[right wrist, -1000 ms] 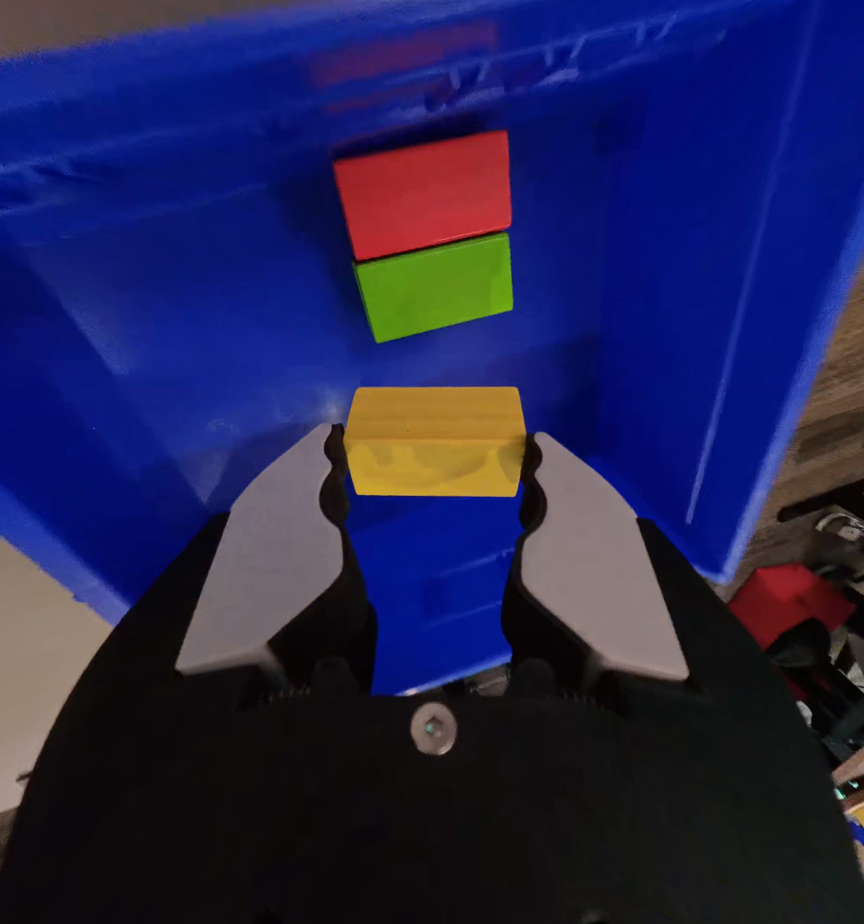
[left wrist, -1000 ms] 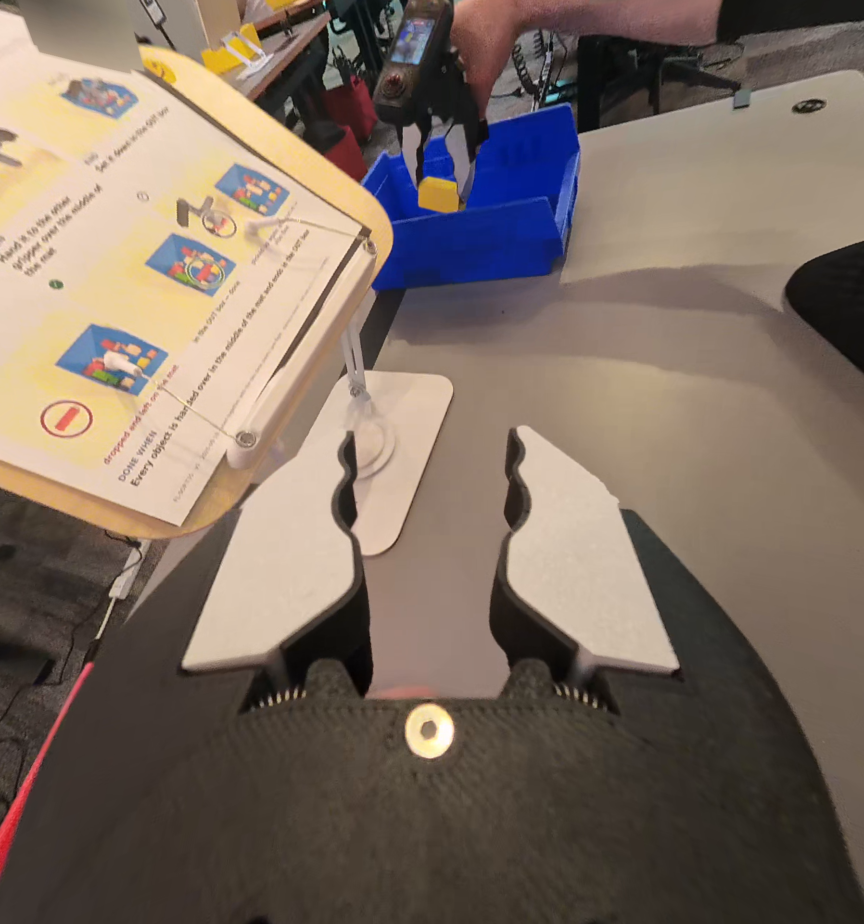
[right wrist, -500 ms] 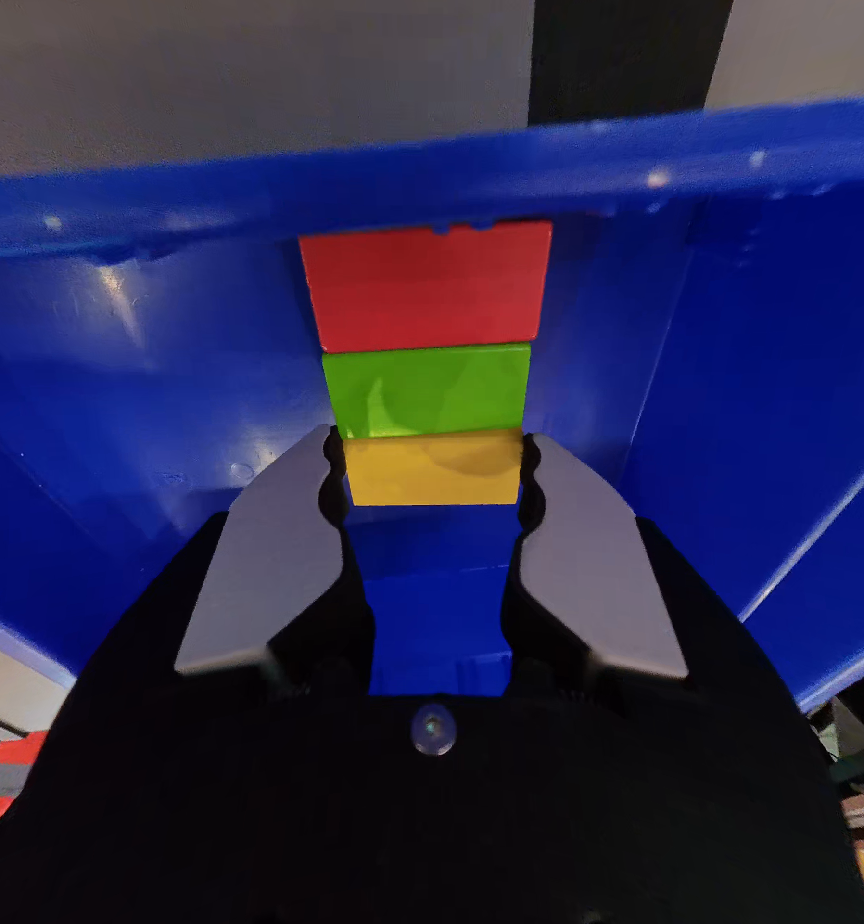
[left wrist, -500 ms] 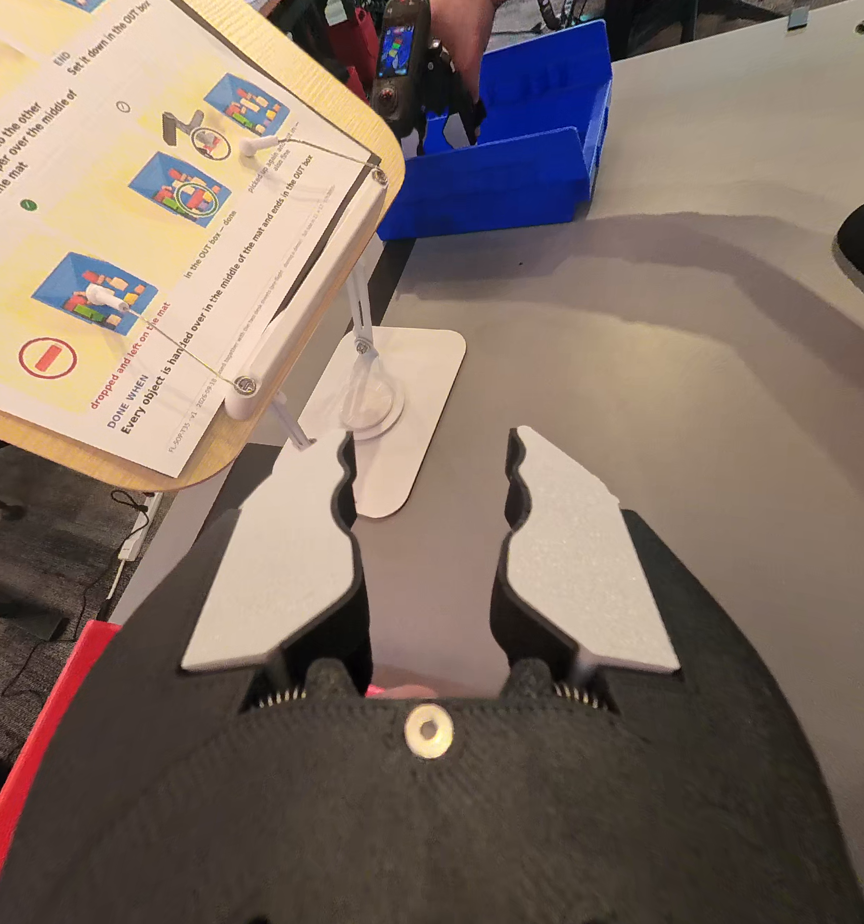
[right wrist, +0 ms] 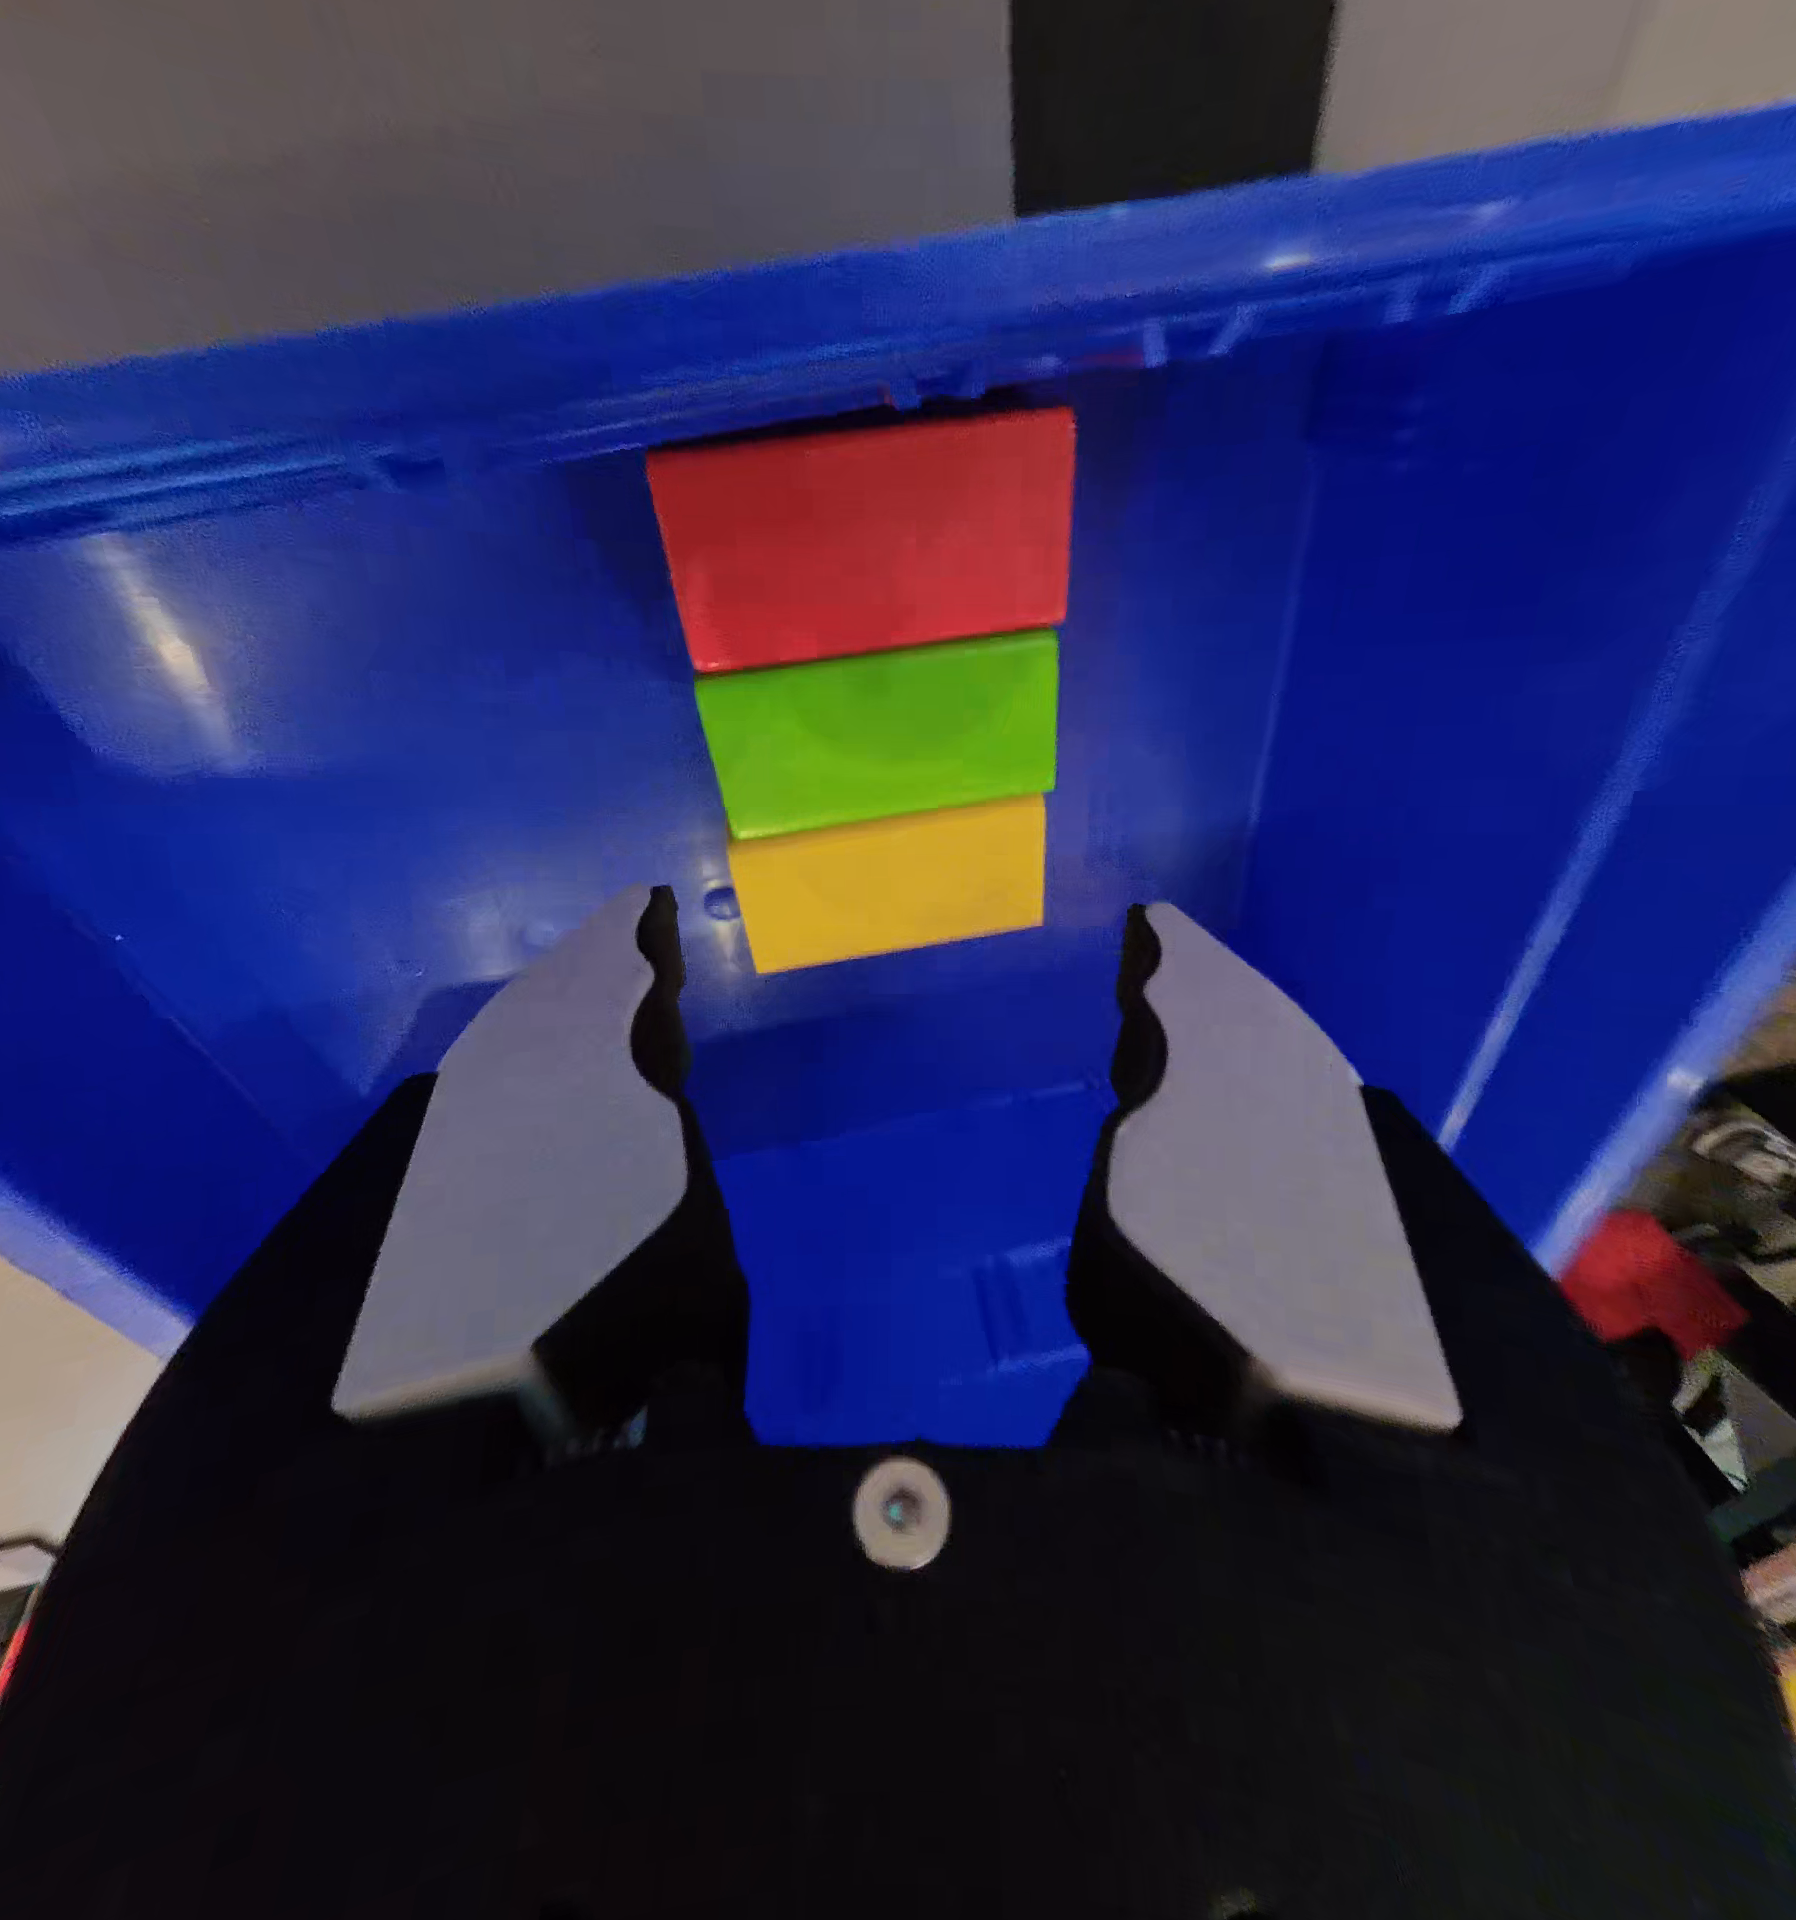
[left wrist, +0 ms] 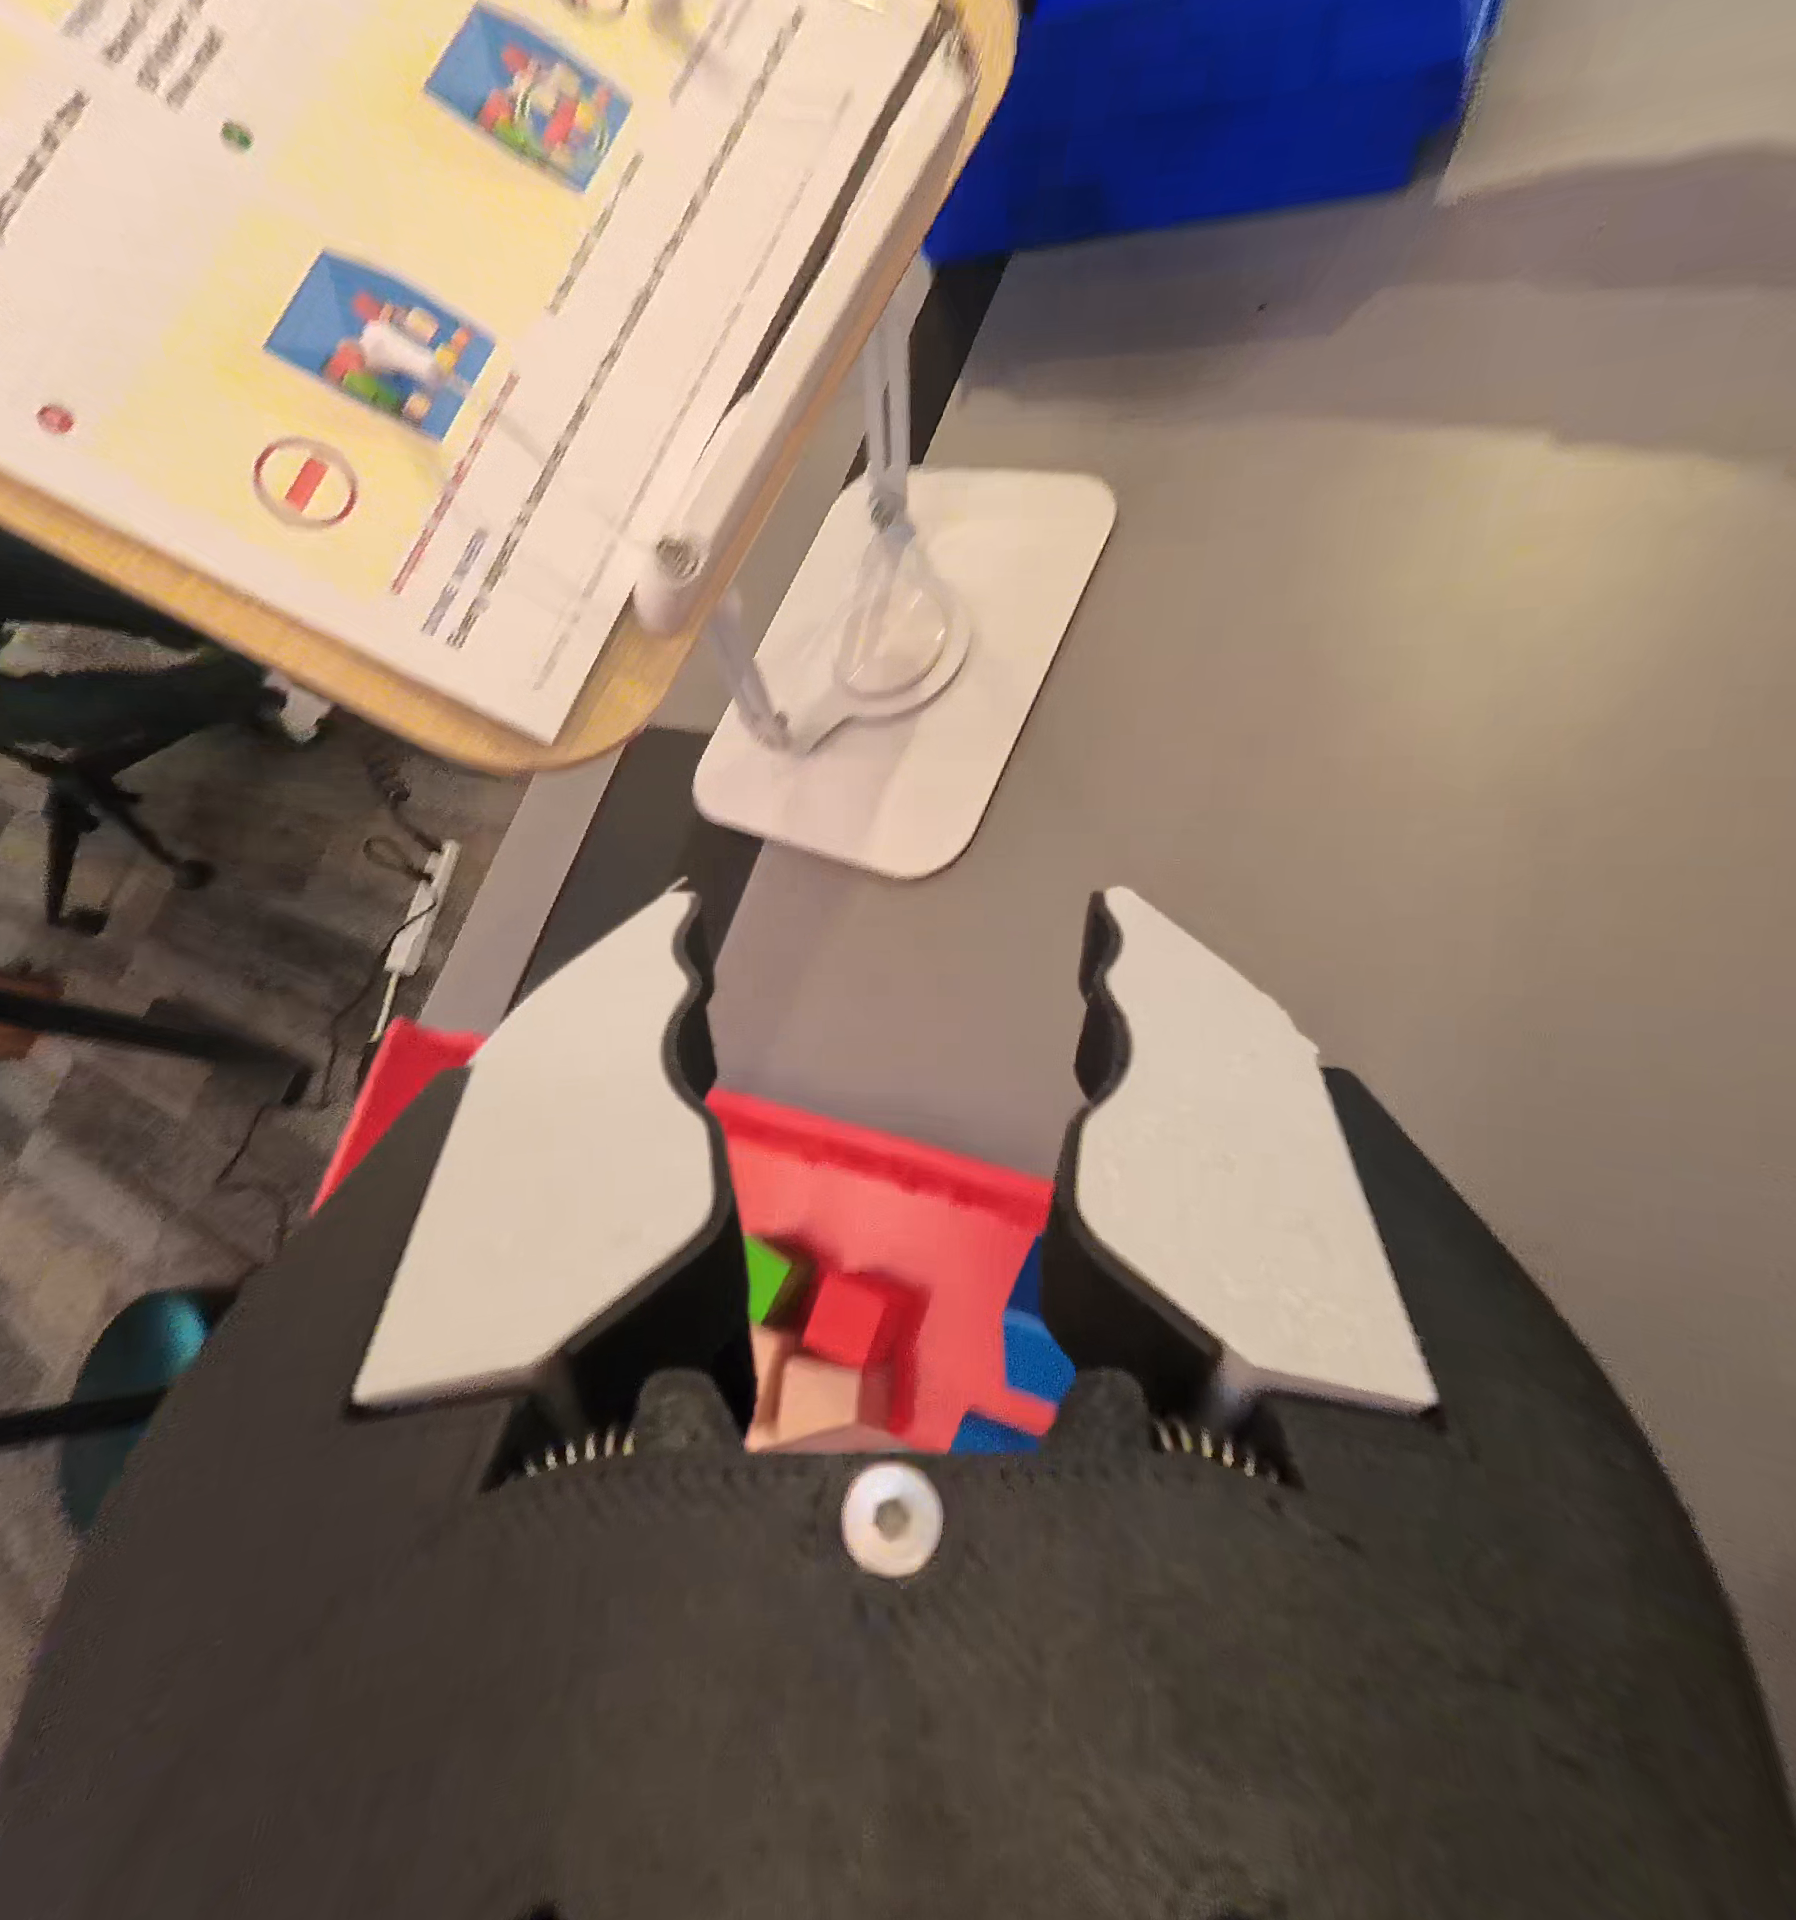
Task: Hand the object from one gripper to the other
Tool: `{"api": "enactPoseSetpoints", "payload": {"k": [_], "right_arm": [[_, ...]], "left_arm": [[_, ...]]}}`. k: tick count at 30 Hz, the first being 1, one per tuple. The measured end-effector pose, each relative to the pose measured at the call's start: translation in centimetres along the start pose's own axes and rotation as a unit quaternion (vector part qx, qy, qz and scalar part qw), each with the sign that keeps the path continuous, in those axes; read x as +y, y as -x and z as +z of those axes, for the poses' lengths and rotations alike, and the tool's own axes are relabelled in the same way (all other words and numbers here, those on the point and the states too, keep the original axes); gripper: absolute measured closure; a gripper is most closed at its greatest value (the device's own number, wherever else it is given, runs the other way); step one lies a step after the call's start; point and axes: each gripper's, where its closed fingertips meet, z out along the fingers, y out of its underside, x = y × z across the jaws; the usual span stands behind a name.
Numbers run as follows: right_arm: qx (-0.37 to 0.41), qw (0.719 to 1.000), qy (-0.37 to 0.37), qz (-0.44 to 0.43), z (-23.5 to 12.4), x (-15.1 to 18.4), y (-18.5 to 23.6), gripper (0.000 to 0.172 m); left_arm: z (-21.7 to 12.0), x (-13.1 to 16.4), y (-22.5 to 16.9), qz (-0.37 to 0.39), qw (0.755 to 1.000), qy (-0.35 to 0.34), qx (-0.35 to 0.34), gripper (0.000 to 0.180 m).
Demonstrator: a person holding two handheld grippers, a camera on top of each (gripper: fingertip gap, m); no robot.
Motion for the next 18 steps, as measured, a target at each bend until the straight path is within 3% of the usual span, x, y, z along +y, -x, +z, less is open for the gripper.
{"api": "enactPoseSetpoints", "payload": {"k": [3, 6, 10, 14, 18], "right_arm": [[0.058, 0.998, -0.029, 0.005, -3.8, -0.8, 0.6, 0.096], [0.109, 0.993, -0.049, 0.007, -7.3, -1.6, 2.0, 0.095], [0.134, 0.982, -0.13, 0.018, -10.5, -3.7, 4.8, 0.095], [0.148, 0.982, -0.116, 0.015, -10.4, -3.5, 6.9, 0.096], [0.15, 0.981, -0.127, 0.006, -10.5, -4.7, 8.4, 0.096]], "left_arm": [[-0.9, 3.9, 2.7, 0.025, 0.995, 0.089, -0.027, 0.102], [-1.6, 9.3, 6.0, 0.078, 0.973, 0.215, -0.037, 0.098], [-1.7, 17.4, 9.2, 0.119, 0.913, 0.391, 0.016, 0.094], [-1.7, 24.4, 11.4, 0.136, 0.85, 0.505, 0.06, 0.093], [-1.6, 28.5, 12.5, 0.174, 0.782, 0.592, 0.09, 0.095]]}}
